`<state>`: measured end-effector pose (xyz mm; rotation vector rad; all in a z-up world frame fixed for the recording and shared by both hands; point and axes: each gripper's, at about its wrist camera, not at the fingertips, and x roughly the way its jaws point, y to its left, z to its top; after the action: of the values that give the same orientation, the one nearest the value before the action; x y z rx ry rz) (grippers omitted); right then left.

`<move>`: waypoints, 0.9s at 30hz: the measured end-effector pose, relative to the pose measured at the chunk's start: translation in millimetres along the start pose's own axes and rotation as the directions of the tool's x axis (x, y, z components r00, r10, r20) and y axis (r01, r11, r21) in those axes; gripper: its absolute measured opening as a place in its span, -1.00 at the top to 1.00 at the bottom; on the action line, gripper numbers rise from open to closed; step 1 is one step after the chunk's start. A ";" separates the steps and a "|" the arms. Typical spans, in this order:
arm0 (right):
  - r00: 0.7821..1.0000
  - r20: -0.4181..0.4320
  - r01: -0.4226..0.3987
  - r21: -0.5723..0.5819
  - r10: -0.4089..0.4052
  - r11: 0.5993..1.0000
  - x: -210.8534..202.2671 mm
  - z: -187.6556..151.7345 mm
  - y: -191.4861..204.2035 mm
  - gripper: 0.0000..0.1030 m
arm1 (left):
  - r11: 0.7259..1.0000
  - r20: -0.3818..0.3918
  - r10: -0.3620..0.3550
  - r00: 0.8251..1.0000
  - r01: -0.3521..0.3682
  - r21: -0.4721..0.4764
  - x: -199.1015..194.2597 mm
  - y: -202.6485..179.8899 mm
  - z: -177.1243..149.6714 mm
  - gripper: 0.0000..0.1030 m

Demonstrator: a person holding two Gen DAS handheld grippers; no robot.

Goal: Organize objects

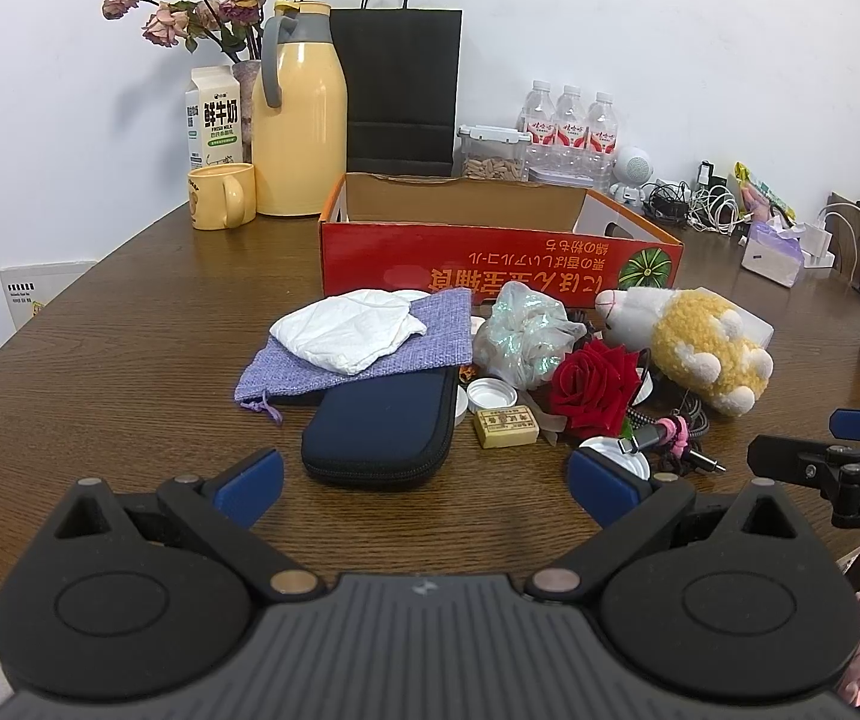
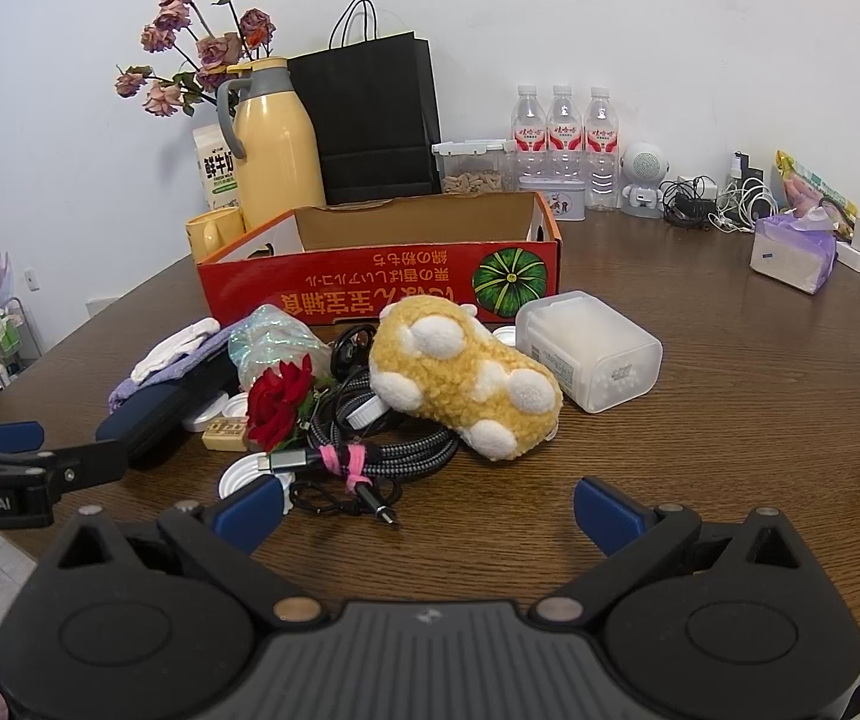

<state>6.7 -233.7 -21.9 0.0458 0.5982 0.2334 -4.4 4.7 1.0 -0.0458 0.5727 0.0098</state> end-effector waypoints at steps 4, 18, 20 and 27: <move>1.000 0.000 0.000 0.000 0.000 1.000 -0.5 0.1 -0.1 -1.00 | 1.000 0.000 0.000 1.000 0.000 0.000 -0.1 0.0 0.0 -1.00; 1.000 0.003 0.001 0.000 -0.001 1.000 -1.9 1.2 -0.1 -1.00 | 1.000 0.007 -0.001 1.000 0.001 0.000 -2.6 0.6 0.4 -1.00; 1.000 0.003 0.001 0.000 -0.001 1.000 -2.0 1.3 -0.1 -1.00 | 1.000 0.008 -0.001 1.000 0.001 0.000 -2.6 0.6 0.4 -1.00; 1.000 0.004 0.001 -0.001 -0.001 1.000 -1.5 -1.1 -0.6 -1.00 | 1.000 0.008 -0.001 1.000 0.001 0.001 -2.6 0.7 0.4 -1.00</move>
<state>5.0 -234.7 -22.0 0.0455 0.5942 0.2328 -6.4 5.4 2.7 -0.0456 0.5649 0.0086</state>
